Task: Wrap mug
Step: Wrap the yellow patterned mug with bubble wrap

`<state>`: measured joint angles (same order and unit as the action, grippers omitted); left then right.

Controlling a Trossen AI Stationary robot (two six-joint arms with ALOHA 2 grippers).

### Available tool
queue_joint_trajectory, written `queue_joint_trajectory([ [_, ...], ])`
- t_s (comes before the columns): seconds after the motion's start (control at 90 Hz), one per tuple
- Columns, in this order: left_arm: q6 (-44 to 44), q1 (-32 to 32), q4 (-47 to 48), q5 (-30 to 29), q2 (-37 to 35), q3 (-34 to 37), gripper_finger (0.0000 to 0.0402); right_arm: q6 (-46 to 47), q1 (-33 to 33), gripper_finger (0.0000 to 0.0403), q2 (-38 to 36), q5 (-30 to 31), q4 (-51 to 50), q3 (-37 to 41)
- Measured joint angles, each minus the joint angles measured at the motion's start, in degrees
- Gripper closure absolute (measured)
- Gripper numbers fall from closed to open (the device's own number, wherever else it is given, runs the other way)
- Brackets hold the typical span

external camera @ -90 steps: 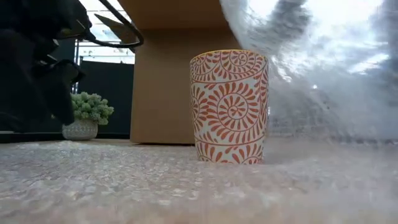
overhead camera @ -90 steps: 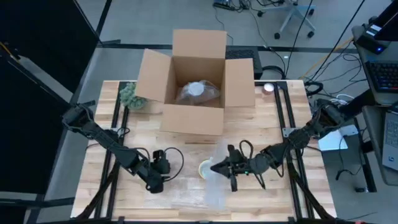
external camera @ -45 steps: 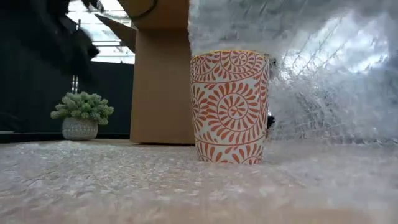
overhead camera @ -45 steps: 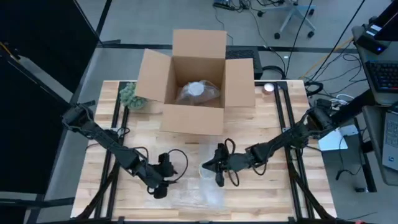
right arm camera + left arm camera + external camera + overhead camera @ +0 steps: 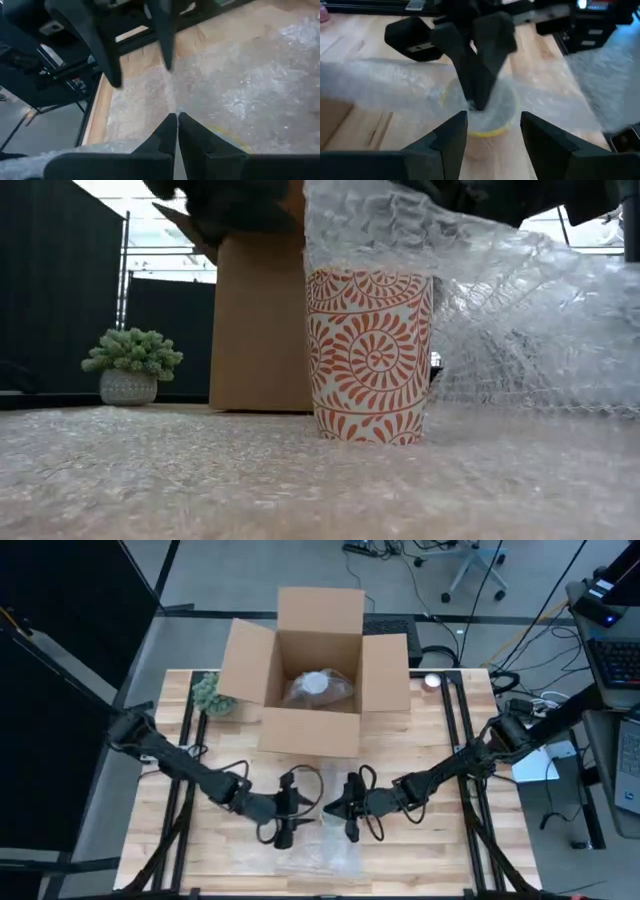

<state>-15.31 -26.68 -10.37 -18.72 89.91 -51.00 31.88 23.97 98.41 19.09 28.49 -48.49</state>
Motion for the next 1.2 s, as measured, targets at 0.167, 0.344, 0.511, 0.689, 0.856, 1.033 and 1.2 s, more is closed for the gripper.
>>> queue_joint_trajectory([
  [0.167, 0.8, 1.2, -5.5, 2.6, 5.7, 0.0, 0.0228, 0.0, 0.0, 0.0403, 0.0, 0.0, -0.4, 0.0],
  [0.344, 0.8, 1.2, -6.6, 2.7, 8.6, -0.1, 0.0228, -0.2, 0.0, 0.0403, 0.0, 0.0, 0.1, 0.0],
  [0.511, 0.8, 1.2, -6.5, 2.7, 8.6, -0.1, 0.0228, -0.8, -0.1, 0.0403, -1.4, -1.6, -0.2, -1.0],
  [0.689, 0.8, 1.2, -6.3, 2.8, 8.6, -0.1, 0.0228, -4.3, 0.4, 0.0403, -7.2, -10.3, -4.1, -4.5],
  [0.856, 0.8, 1.2, -6.2, 2.9, 8.6, 0.0, 0.0228, 0.1, 4.5, 0.0403, -14.0, -11.9, -23.3, -7.7],
  [1.033, 0.8, 1.2, -6.2, 3.7, 8.6, 0.0, 0.0228, 15.5, 10.1, 0.0403, -15.2, -10.2, -44.3, -8.2],
  [1.2, 0.8, 1.2, -6.1, 3.7, 8.7, 0.0, 0.0228, 27.4, 13.3, 0.0403, -10.1, -3.5, -55.7, -8.1],
])
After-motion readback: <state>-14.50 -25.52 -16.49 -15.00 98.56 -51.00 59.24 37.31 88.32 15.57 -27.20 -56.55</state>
